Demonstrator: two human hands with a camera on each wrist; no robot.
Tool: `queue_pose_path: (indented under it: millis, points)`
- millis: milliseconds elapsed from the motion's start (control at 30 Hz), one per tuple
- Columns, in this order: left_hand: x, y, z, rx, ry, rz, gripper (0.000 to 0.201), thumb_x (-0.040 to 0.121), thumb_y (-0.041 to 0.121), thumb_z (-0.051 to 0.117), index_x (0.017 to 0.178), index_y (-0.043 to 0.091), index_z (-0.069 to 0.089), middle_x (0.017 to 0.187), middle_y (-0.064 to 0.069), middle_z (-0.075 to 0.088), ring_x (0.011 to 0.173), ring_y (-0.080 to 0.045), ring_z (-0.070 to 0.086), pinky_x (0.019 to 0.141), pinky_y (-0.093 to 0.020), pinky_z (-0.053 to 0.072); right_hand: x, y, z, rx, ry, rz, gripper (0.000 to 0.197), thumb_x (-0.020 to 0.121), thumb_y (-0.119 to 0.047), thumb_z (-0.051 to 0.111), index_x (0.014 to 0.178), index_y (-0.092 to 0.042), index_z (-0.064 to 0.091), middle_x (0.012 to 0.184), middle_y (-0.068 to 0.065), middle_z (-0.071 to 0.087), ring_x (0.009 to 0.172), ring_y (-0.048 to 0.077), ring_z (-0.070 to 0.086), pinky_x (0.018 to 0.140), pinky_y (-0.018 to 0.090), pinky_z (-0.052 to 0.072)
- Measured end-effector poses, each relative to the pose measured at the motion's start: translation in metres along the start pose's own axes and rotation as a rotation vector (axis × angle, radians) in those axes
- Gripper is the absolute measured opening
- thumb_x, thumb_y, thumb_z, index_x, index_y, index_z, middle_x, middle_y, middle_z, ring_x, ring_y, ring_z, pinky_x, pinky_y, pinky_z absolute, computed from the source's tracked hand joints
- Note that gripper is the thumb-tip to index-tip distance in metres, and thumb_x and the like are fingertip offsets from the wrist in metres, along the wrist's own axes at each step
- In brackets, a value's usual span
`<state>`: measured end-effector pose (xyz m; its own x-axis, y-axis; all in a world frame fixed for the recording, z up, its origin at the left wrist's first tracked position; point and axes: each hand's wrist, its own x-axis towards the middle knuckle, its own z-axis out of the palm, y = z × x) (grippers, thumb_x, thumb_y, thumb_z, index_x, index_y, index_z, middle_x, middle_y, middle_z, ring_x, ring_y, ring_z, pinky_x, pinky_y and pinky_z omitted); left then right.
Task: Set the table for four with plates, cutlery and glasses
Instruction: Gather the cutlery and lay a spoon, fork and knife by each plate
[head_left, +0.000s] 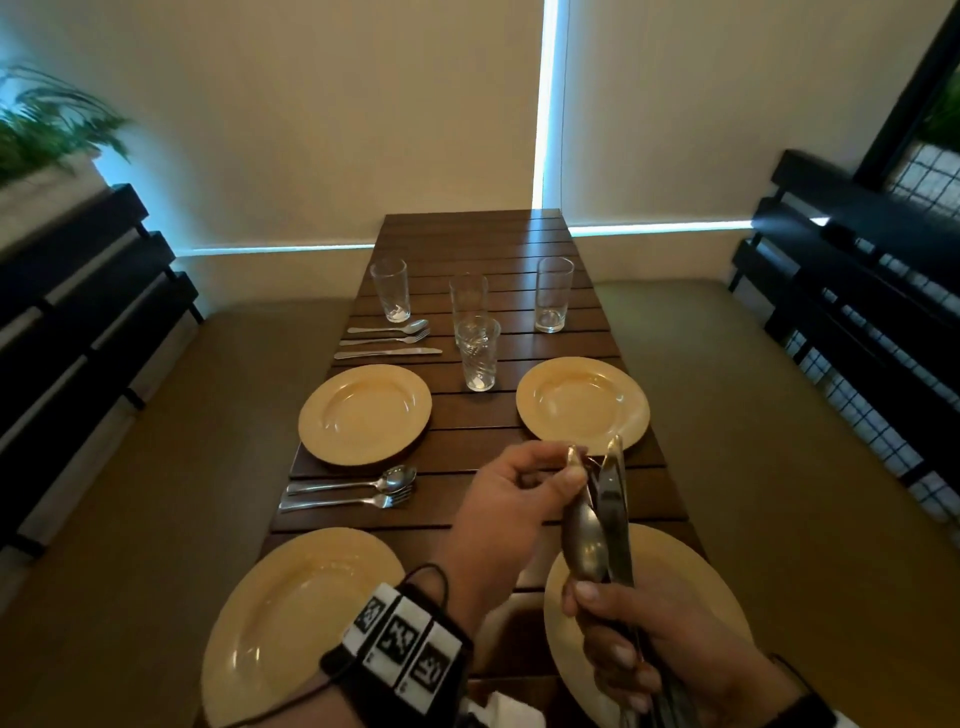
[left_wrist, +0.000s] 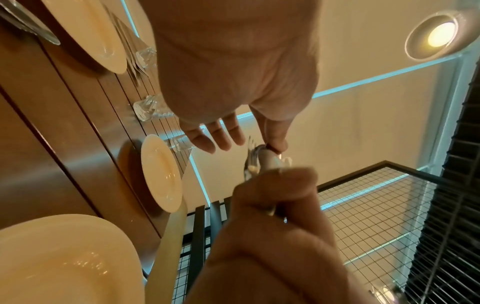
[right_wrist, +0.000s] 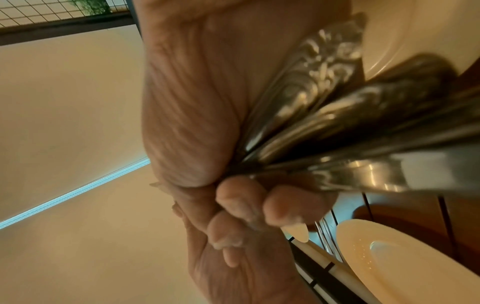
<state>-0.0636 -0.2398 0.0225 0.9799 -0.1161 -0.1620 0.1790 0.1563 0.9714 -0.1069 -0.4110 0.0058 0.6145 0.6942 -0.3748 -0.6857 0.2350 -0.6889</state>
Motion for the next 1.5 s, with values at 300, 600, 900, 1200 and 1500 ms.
queue_pose_path:
  millis: [300, 600, 900, 1200, 1500]
  points:
    - [0.008, 0.01, -0.012, -0.38, 0.128, -0.052, 0.012, 0.095, 0.017, 0.064, 0.102, 0.011, 0.071, 0.086, -0.004, 0.07, 0.082, -0.02, 0.062, 0.078, -0.038, 0.052, -0.018, 0.016, 0.0, -0.053, 0.01, 0.055, 0.026, 0.083, -0.019, 0.078, 0.092, 0.001, 0.065, 0.055, 0.012, 0.043, 0.035, 0.014, 0.038, 0.04, 0.024, 0.035]
    - [-0.012, -0.007, -0.019, -0.066, 0.087, -0.057, 0.021, 0.101, 0.021, 0.058, 0.104, 0.007, 0.074, 0.098, -0.007, 0.078, 0.097, -0.025, 0.071, 0.089, -0.04, 0.057, -0.016, 0.018, 0.003, -0.01, -0.033, 0.056, 0.025, 0.086, -0.019, 0.075, 0.093, -0.001, 0.058, 0.054, 0.009, 0.037, 0.034, 0.012, 0.035, 0.038, 0.021, 0.035]
    - [0.046, 0.037, -0.122, -0.539, 0.424, -0.024, 0.028, 0.103, 0.039, 0.053, 0.104, 0.016, 0.068, 0.082, -0.005, 0.066, 0.068, -0.022, 0.062, 0.071, -0.044, 0.058, -0.016, 0.024, -0.01, -0.104, -0.026, 0.142, 0.025, 0.089, -0.021, 0.073, 0.093, -0.004, 0.054, 0.051, 0.008, 0.037, 0.034, 0.013, 0.036, 0.042, 0.024, 0.024]
    - [0.075, 0.018, -0.183, 0.962, 0.286, -0.146, 0.041, 0.099, 0.003, 0.055, 0.137, 0.018, 0.061, 0.094, -0.003, 0.064, 0.076, -0.013, 0.058, 0.066, -0.026, 0.047, -0.01, 0.022, -0.023, -0.069, 0.016, 0.125, 0.023, 0.085, -0.021, 0.076, 0.089, -0.002, 0.065, 0.049, 0.009, 0.036, 0.031, 0.013, 0.034, 0.041, 0.025, 0.019]
    - [0.073, 0.002, -0.21, 1.409, 0.09, -0.158, 0.058, 0.094, 0.014, 0.069, 0.147, 0.031, 0.051, 0.114, 0.007, 0.073, 0.1, -0.008, 0.063, 0.096, -0.026, 0.049, 0.001, 0.015, -0.03, 0.024, -0.006, 0.112, 0.02, 0.089, -0.018, 0.072, 0.094, -0.002, 0.061, 0.051, 0.008, 0.037, 0.031, 0.012, 0.037, 0.038, 0.021, 0.035]
